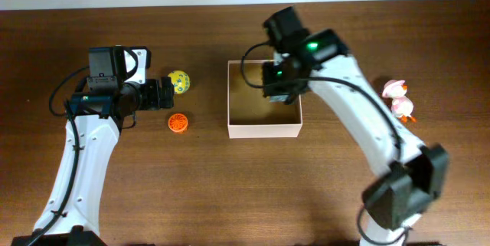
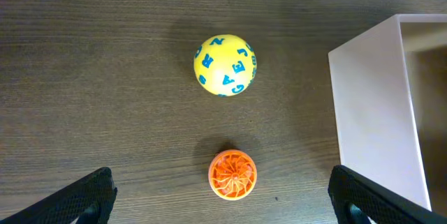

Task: Pack container
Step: 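Carry the toy car with the right gripper into the pink box and release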

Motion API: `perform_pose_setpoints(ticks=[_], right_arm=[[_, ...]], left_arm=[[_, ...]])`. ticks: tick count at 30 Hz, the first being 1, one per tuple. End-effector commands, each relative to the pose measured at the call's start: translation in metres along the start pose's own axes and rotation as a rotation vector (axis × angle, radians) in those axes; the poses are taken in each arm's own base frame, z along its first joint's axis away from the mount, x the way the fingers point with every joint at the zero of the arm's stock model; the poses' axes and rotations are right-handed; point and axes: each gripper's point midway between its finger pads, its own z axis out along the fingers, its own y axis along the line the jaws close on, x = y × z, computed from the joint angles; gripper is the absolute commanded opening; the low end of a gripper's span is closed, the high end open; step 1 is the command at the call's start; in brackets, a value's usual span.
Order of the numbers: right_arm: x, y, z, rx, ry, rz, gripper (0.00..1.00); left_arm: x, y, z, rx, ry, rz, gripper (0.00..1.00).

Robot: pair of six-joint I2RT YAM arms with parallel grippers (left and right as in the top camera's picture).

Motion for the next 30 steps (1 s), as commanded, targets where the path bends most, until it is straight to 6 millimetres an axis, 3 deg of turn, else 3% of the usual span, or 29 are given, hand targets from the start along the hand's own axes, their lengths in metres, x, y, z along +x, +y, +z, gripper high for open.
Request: perform_pose_setpoints(ticks=[1, 7, 12, 15, 18, 23, 26, 30], right_arm=[[-0.001, -0.010, 0.033, 0.094, 0.024, 0.021, 0.36], [0.004, -0.034, 0.083, 0.152, 0.123, 0.058, 0.36], [0.001, -0.049, 0.094, 0.168, 0.133, 0.084, 0.37], [-0.004, -0.050, 0.095, 0.160, 0.117, 0.060, 0.61], [-0.007, -0.047, 0.095, 0.151, 0.108, 0.014, 0.66], [-0.022, -0.035, 0.072, 0.120, 0.037, -0.041, 0.70], [-0.032, -0.027, 0.041, 0.093, -0.027, -0.049, 0.70], [-0.044, -0.023, -0.022, 0.070, -0.139, -0.063, 0.73]], left_arm=[[-0.006, 0.002, -0.001, -0.005, -0.011, 0.014, 0.99], [-0.006, 0.002, -0.001, -0.005, -0.011, 0.014, 0.99], [-0.006, 0.002, -0.001, -0.005, -0.011, 0.014, 0.99], [-0.006, 0.002, -0.001, -0.005, -0.011, 0.014, 0.99], [-0.006, 0.002, -0.001, -0.005, -0.011, 0.014, 0.99], [-0.006, 0.002, -0.001, -0.005, -0.011, 0.014, 0.99], [-0.006, 0.002, -0.001, -0.005, -0.011, 0.014, 0.99], [-0.006, 0.002, -0.001, -0.005, -0.011, 0.014, 0.99]])
